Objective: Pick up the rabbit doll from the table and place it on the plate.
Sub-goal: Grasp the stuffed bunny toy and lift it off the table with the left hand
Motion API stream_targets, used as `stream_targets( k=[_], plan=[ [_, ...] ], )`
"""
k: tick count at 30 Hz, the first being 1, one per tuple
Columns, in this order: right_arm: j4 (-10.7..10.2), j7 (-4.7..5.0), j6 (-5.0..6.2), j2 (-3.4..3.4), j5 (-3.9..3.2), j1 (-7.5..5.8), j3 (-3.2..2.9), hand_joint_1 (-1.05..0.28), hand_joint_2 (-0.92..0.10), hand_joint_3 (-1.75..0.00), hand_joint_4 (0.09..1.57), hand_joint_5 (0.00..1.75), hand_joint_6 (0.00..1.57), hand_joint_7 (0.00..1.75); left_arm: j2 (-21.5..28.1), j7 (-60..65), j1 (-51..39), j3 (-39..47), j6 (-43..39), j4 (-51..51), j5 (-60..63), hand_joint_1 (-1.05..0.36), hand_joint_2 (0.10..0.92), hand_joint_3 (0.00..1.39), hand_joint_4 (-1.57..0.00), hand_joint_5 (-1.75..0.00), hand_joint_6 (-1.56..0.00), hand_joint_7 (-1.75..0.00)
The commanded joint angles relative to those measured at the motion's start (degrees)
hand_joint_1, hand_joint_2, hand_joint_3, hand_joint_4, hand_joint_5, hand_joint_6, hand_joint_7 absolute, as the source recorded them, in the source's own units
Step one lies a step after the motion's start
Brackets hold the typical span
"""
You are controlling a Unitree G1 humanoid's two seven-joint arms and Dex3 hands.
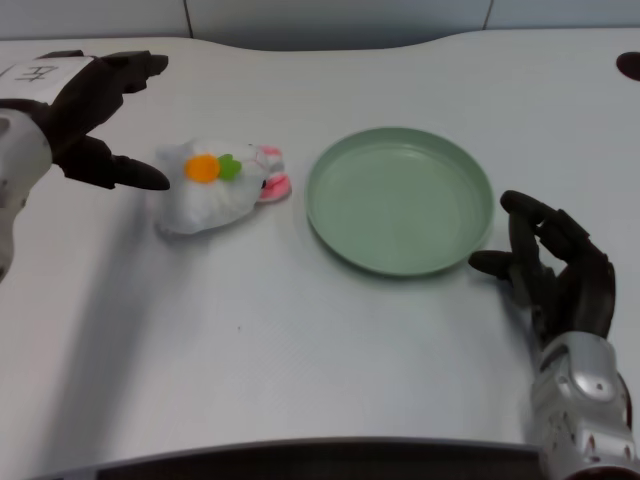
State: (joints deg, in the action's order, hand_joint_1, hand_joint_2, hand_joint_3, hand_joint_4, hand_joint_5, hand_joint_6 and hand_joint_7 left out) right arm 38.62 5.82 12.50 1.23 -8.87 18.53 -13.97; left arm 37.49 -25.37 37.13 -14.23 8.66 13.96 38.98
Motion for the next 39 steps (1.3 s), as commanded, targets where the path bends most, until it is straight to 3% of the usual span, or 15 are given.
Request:
stream_targets(
  k=[1, 7, 11, 16, 22, 26, 28, 31, 33, 39],
  plan=[
    [-1.6, 0.33, -1.03, -0.18, 0.50, -1.16, 0.46, -0.31, -0.92, -0.23, 0.77, 1.07, 0.77, 0.46, -1.4, -2.0, 4.1, -1.9, 1.0, 4.3, 0.1, -1.00, 0.921, 0.07, 0.00, 0.00, -0.02, 0.00],
    [-3.6, 0.50, -2.02, -0.36, 0.36, -2.08, 0.53, -0.33, -0.92, -0.25, 0.78, 1.09, 0.79, 0.47, -3.8, -3.8, 9.1, -3.6, 1.9, 11.1, -0.6, -1.02, 0.921, 0.09, 0.00, 0.00, 0.00, 0.00],
    [-3.9, -0.10, -2.55, -0.27, -0.50, -2.24, 0.11, -0.33, -0.92, -0.23, 0.77, 1.10, 0.79, 0.47, -6.5, -3.5, 12.6, -4.7, 4.1, 17.1, -0.5, -1.04, 0.921, 0.10, 0.00, 0.00, 0.00, 0.00],
    [-4.6, -0.51, -2.54, -0.06, -0.36, -2.62, 0.20, -0.32, -0.92, -0.24, 0.77, 1.10, 0.79, 0.47, -9.5, -2.1, 15.2, -4.9, 5.8, 22.6, -1.5, -1.01, 0.921, 0.08, -0.02, -0.01, -0.03, -0.02],
    [-4.9, -0.38, -3.00, -0.21, -0.63, -2.58, -0.16, -0.32, -0.92, -0.23, 0.77, 1.12, 0.80, 0.48, -11.9, -2.0, 17.5, -4.9, 7.1, 27.2, -2.9, -0.99, 0.921, 0.09, -0.04, -0.02, -0.06, -0.02],
    [-4.6, -0.52, -2.18, -0.02, -0.02, -2.75, 0.10, -0.32, -0.92, -0.24, 0.77, 1.12, 0.79, 0.48, -13.2, -1.4, 19.5, -6.5, 6.9, 31.4, -2.6, -1.02, 0.921, 0.12, -0.07, -0.03, -0.08, -0.02],
    [-5.1, -0.25, -2.82, -0.06, 0.04, -2.84, 0.15, -0.32, -0.92, -0.24, 0.76, 1.12, 0.79, 0.48, -14.0, -1.3, 20.4, -6.9, 7.6, 33.2, -2.7, -1.03, 0.921, 0.13, -0.08, -0.04, -0.08, -0.02],
    [-5.5, -0.44, -2.69, -0.08, -0.01, -3.11, 0.18, -0.31, -0.92, -0.25, 0.75, 1.12, 0.77, 0.47, -15.0, -1.2, 21.7, -8.3, 7.8, 36.0, -2.1, -1.03, 0.921, 0.13, -0.09, -0.04, -0.09, -0.02],
    [-5.6, -0.80, -2.57, -0.14, -0.41, -3.26, 0.00, -0.31, -0.92, -0.25, 0.76, 1.13, 0.78, 0.48, -15.8, -0.5, 22.1, -8.8, 7.5, 38.2, -2.3, -1.02, 0.921, 0.12, -0.08, -0.04, -0.11, -0.03],
    [-6.6, -0.74, -3.47, 0.06, -0.40, -3.78, -0.04, -0.31, -0.92, -0.24, 0.77, 1.12, 0.78, 0.48, -17.0, 0.6, 23.1, -10.7, 6.4, 43.8, -2.0, -1.00, 0.920, 0.09, -0.05, -0.01, -0.11, -0.02]
  ],
)
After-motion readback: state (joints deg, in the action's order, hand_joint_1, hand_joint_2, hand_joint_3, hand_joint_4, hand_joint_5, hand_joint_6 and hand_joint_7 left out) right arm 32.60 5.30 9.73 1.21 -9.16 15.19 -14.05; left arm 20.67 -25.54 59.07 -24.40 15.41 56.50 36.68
